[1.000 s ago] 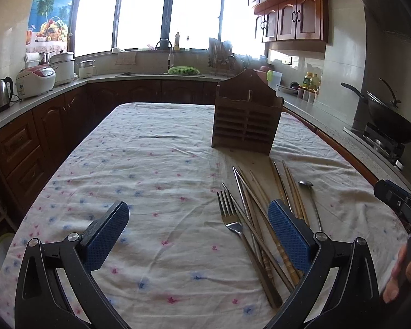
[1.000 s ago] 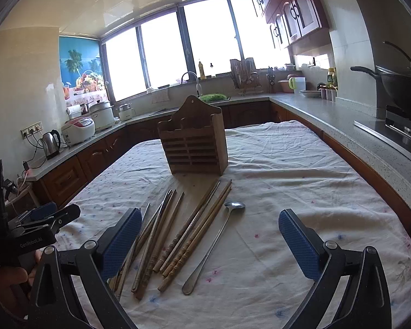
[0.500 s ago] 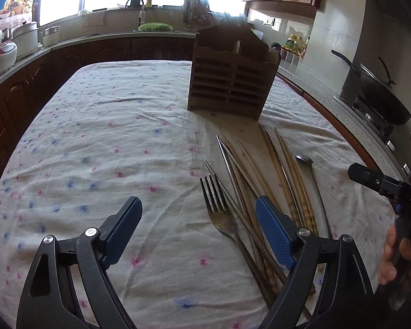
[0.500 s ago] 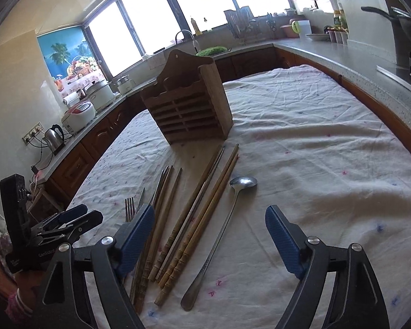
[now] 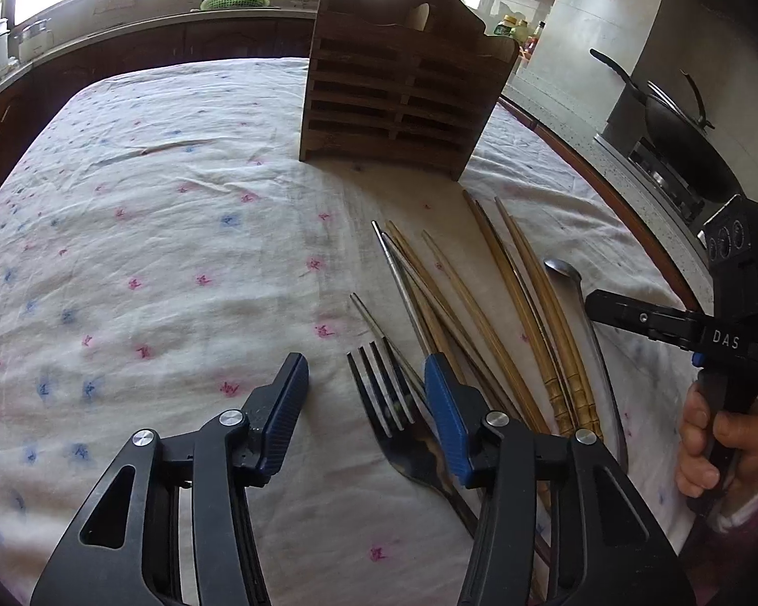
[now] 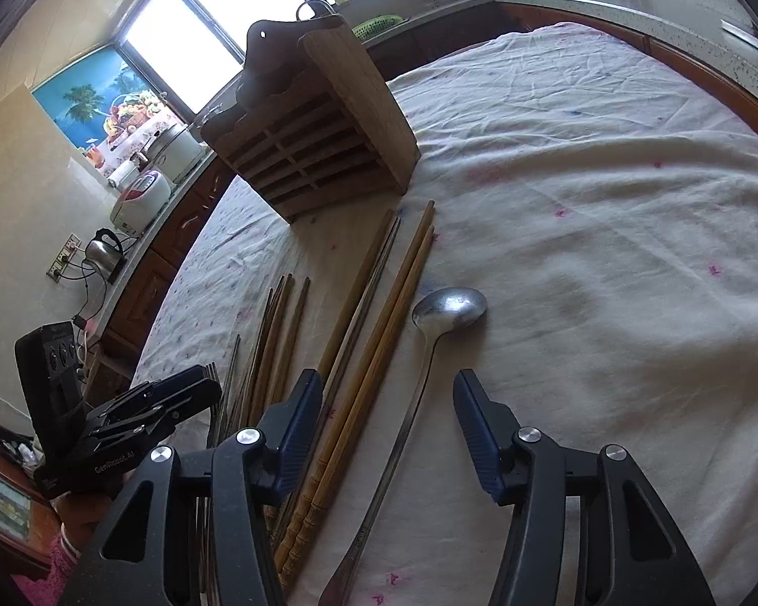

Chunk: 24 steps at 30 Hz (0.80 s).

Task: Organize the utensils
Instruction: 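Close the left tool on the steel fork while the right tool grasps the steel spoon, then lift the fork with the left tool while the right tool carries the spoon over the wooden holder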

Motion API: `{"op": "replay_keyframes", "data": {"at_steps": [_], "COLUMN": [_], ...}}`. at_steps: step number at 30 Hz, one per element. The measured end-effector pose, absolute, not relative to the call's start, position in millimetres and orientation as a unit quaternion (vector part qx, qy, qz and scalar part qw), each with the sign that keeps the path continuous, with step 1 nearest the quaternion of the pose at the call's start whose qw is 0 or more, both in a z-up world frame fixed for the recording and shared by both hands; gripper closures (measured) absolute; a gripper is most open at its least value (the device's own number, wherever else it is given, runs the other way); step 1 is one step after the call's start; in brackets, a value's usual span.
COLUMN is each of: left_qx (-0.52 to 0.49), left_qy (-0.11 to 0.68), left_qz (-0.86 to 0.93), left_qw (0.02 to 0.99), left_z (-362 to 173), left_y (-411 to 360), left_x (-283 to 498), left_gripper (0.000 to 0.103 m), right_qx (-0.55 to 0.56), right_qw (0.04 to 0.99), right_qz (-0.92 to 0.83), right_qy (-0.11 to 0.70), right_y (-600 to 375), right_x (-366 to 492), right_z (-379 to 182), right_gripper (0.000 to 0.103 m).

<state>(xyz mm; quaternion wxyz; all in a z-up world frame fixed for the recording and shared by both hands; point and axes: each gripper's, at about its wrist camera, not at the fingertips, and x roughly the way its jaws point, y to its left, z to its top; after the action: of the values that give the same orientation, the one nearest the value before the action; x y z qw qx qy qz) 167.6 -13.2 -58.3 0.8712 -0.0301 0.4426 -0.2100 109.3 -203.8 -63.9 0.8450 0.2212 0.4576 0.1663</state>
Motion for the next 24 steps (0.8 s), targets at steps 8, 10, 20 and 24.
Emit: {"op": "replay_keyframes", "data": {"at_steps": [8, 10, 20, 24], "left_qx": [-0.037, -0.033, -0.037, -0.036], "left_qy": [0.444, 0.439, 0.390, 0.369], "left_qz": [-0.245, -0.240, -0.225, -0.214], "left_qw": [0.861, 0.865, 0.892, 0.904], "left_z": [-59, -56, -22, -6], "left_y": [-18, -18, -1, 8], "left_x": [168, 164, 142, 135], "left_gripper": [0.099, 0.100, 0.101, 0.101], "right_qx": [0.244, 0.240, 0.210, 0.199], "right_qw": [0.834, 0.840, 0.878, 0.892], "right_qz": [0.162, 0.156, 0.155, 0.152], "right_qy": [0.467, 0.460, 0.401, 0.377], "right_y": [-213, -215, -214, -213], "right_x": [114, 109, 89, 84], "right_z": [-72, -68, -20, -2], "right_gripper": [0.098, 0.099, 0.101, 0.101]}}
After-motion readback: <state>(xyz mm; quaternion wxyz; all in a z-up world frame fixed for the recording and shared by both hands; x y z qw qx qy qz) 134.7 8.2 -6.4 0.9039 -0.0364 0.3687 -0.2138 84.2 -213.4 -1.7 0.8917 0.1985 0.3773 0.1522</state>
